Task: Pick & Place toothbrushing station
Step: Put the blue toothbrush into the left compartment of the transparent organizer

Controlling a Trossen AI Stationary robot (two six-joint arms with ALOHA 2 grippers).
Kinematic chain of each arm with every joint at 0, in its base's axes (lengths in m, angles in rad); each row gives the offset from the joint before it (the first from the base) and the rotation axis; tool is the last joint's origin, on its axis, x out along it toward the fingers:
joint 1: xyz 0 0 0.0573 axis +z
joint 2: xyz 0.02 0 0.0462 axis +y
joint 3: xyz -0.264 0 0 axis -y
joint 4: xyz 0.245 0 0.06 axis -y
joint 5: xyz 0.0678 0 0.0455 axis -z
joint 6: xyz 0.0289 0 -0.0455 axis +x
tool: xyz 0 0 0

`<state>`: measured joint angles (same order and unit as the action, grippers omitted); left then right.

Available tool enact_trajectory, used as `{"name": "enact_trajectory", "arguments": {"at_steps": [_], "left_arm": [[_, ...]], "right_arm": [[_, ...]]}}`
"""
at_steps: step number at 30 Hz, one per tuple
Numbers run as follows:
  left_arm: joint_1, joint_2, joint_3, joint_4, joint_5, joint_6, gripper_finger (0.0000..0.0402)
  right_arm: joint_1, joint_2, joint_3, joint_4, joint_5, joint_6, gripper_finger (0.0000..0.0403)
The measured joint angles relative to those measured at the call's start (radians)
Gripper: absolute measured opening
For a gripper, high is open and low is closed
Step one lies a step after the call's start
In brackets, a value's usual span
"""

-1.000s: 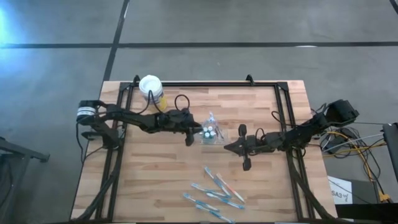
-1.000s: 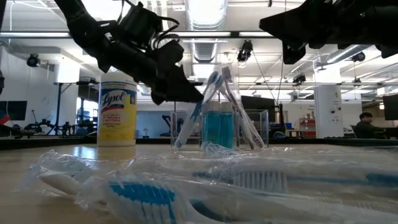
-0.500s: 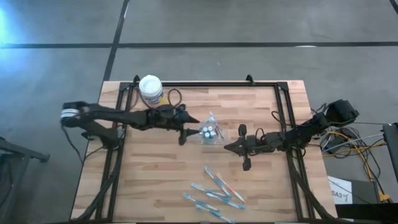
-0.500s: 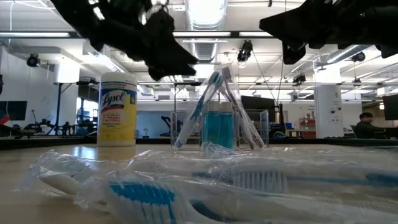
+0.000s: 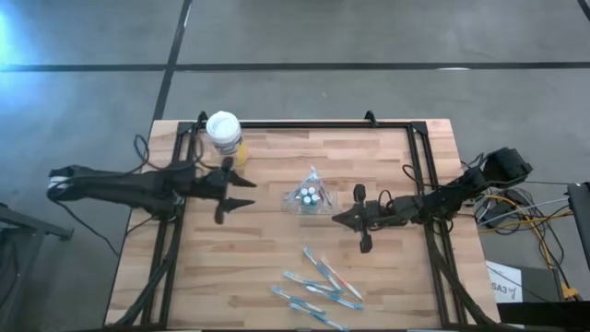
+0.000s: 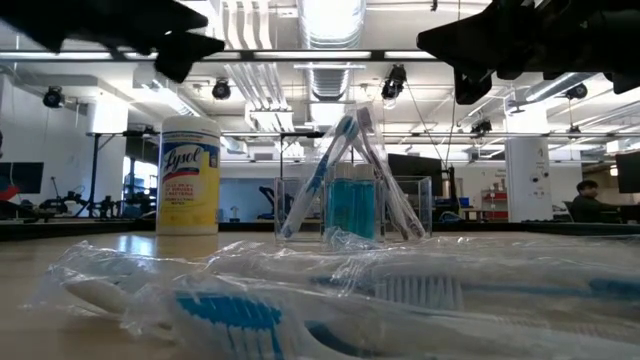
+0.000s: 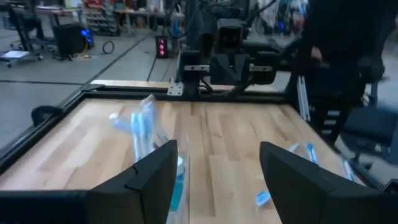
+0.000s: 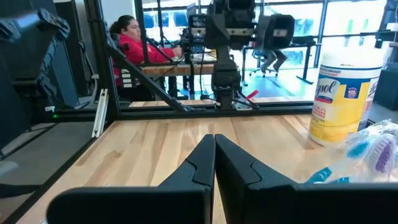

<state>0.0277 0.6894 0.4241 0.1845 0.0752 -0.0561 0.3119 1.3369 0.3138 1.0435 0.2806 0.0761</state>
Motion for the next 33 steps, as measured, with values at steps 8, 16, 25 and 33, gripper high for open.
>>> {"name": "enact_trajectory", "arguments": {"at_steps": [8, 16, 25, 33], "left_arm": [[-0.001, -0.232, -0.285, 0.216, -0.006, -0.092, 0.0194], [-0.002, -0.335, -0.412, 0.293, 0.032, -0.103, 0.0021], [-0.005, -0.341, -0.416, 0.238, 0.085, -0.096, 0.0004], [-0.004, -0.341, -0.416, 0.127, 0.092, -0.048, 0.0005]], "right_arm": [[0.0, 0.0, 0.0, -0.001, 0.0, 0.0, 0.0008], [0.0, 0.0, 0.0, -0.057, 0.005, 0.016, 0.0008], [0.0, 0.0, 0.0, -0.062, 0.01, 0.02, 0.0008], [0.0, 0.0, 0.0, -0.112, 0.002, 0.084, 0.0008]]}}
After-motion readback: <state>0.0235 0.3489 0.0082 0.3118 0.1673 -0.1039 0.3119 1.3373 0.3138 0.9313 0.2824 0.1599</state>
